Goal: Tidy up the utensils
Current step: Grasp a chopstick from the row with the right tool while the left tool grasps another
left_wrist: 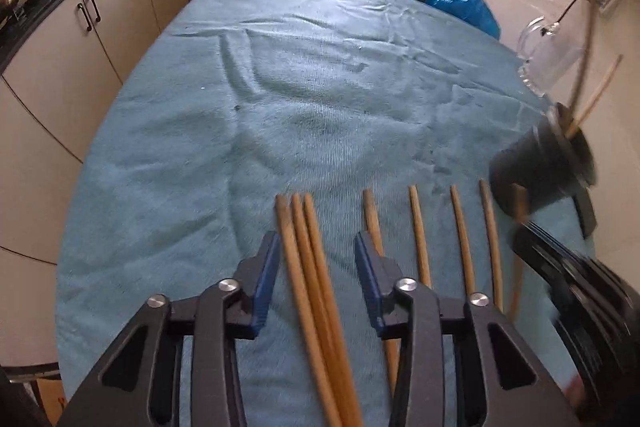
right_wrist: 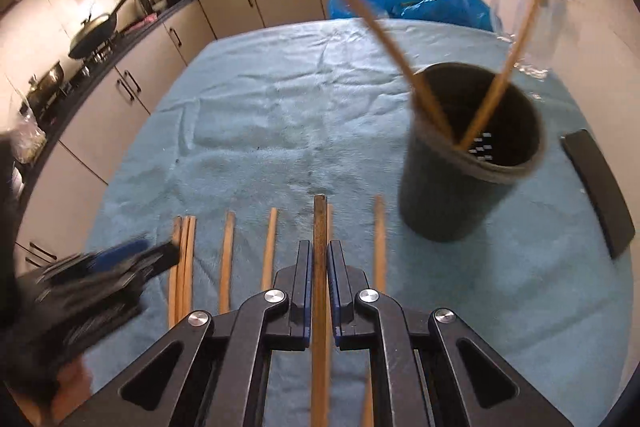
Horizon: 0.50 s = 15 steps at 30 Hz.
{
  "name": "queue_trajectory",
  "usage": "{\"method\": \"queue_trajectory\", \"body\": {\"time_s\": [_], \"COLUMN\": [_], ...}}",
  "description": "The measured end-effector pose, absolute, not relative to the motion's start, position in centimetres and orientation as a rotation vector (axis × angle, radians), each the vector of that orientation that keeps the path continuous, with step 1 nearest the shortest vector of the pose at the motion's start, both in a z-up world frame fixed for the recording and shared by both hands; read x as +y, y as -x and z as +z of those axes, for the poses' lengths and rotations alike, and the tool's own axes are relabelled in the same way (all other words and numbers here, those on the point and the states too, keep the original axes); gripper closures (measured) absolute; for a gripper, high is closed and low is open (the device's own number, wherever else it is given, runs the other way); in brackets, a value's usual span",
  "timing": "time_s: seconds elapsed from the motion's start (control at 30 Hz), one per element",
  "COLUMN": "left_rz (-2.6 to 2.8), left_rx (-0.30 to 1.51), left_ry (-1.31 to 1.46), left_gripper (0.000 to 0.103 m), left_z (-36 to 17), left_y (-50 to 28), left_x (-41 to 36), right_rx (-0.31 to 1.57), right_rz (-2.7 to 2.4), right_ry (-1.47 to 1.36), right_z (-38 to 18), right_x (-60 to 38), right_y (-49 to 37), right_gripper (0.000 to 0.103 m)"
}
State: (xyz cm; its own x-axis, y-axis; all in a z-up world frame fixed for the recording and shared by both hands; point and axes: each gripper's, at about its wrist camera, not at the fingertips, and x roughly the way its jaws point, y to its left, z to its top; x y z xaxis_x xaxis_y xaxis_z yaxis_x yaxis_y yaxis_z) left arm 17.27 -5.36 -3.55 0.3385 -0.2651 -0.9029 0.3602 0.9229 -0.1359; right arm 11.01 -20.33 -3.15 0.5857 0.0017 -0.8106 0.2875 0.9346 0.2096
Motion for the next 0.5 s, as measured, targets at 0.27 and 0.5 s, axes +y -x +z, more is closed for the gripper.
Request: {"method": "queue_trajectory", "body": {"time_s": [0.27,0.5], "left_rz": [-0.350,-0.342], "left_rx": [1.187,1.186], "left_ry": [-0.175,-0.185], "left_gripper": [0.078,0.078], "left_z": [-5.2,-5.2], "left_y": [-18.9,-18.7], "left_x": [-8.4,-9.0], "right_rx": [0.889,0.872], "right_rz": [-0.140,-0.118], "right_ry": [-0.378,-0.400], "right_z": [-1.7,-1.4], "right_x": [-21.6,-21.9], "right_y": [-8.6,-8.1], "right_gripper": [0.095,0.095]}}
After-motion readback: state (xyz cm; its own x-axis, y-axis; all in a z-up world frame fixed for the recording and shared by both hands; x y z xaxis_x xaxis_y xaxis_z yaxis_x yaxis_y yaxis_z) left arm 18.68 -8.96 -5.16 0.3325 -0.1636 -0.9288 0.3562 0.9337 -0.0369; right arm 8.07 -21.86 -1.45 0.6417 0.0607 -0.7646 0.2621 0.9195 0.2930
